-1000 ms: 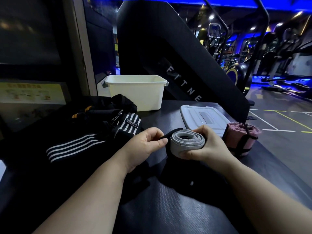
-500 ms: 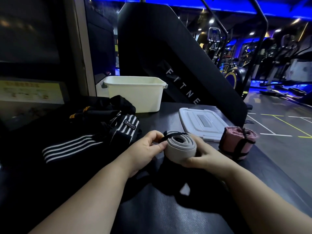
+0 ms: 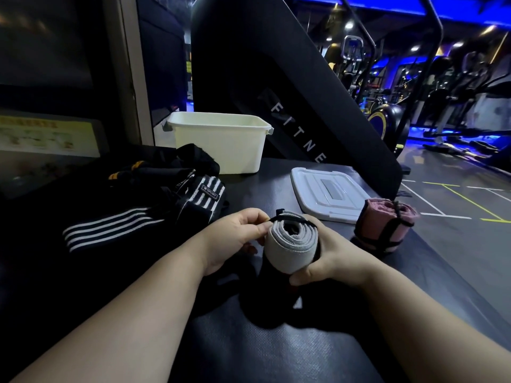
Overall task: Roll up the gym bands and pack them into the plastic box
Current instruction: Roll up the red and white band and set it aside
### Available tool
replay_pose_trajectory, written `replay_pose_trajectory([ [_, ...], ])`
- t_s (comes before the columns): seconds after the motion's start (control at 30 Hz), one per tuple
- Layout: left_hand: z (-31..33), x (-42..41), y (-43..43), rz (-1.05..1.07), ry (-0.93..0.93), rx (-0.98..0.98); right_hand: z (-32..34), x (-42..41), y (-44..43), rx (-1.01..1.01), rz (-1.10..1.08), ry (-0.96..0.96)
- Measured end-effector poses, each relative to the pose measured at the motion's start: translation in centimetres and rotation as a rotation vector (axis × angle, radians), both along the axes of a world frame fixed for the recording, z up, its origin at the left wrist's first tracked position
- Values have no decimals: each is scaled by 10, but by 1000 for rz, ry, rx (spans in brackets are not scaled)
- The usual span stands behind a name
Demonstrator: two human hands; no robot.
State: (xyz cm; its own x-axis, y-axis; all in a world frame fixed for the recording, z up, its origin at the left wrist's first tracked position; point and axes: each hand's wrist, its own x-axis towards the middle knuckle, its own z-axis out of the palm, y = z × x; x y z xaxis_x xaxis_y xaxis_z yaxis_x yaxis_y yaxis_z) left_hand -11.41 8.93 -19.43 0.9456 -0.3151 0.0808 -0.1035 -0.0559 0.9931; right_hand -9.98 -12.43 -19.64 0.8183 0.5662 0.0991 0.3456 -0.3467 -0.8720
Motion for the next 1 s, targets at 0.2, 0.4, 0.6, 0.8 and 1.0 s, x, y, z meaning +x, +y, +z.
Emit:
replay_pose_trajectory([
  [0.2, 0, 1, 0, 2, -3, -11, -1, -3, 5, 42, -47, -51],
  [0.4, 0, -1, 0, -19, 24, -31, -3, -1, 8, 43, -99, -76],
  [0.6, 0, -3, 4, -109, 5, -68, -5, 7, 10, 99, -253, -109],
  [0.8, -2, -1, -1, 47, -121, 40, -8, 5, 19, 159, -374, -116],
  [1.0, -2, 0, 3, 88, -202, 126, -4, 7, 5, 287, -128, 124],
])
